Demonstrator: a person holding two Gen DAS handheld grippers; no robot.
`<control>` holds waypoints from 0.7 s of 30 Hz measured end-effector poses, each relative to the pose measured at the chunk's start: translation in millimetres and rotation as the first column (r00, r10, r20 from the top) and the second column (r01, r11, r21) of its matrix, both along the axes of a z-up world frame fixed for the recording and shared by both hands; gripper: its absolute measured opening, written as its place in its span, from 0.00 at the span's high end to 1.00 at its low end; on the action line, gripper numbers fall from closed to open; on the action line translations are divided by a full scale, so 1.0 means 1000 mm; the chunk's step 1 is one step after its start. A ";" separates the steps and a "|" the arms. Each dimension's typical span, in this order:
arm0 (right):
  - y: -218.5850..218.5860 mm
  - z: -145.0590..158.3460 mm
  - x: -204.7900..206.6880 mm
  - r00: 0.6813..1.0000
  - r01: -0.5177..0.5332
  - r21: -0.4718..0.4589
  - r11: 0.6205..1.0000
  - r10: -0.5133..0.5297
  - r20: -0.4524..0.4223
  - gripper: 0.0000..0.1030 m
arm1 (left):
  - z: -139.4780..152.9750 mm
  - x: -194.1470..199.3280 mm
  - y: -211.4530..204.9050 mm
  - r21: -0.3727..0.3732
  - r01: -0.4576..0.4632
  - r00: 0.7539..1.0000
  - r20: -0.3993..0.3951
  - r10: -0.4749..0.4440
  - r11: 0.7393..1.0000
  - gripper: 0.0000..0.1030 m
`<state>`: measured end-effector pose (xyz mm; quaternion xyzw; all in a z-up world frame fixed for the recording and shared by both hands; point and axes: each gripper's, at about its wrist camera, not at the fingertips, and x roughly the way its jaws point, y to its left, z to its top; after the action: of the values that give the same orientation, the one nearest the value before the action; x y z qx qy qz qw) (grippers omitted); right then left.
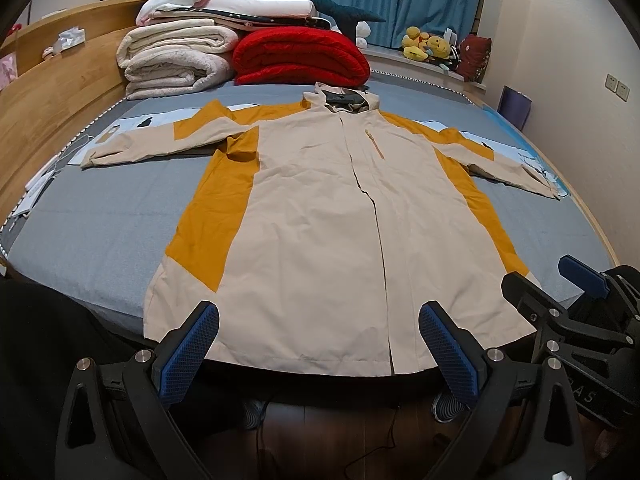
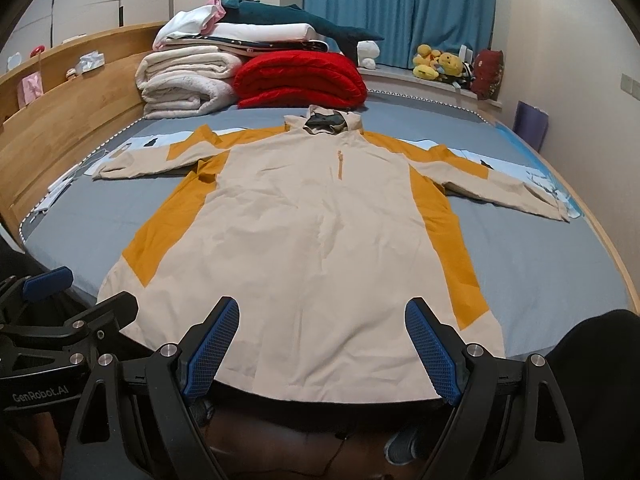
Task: Fold large clothes
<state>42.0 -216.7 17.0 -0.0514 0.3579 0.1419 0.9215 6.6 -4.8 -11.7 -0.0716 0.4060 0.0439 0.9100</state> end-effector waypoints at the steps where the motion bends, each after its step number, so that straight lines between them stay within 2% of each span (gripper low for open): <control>1: 0.000 0.000 0.000 1.000 -0.001 0.001 1.000 0.001 0.000 0.17 | -0.001 0.000 0.000 0.000 0.001 1.000 0.000 -0.001 1.000 0.03; 21: 0.001 -0.001 0.000 1.000 -0.001 -0.001 1.000 0.001 0.001 0.17 | -0.002 -0.001 -0.002 -0.002 0.002 1.000 -0.003 -0.002 1.000 0.03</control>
<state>42.0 -215.8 16.2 -0.0521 0.3575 0.1420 0.9216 6.1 -6.4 -13.9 -0.0722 0.4073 0.0428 0.9094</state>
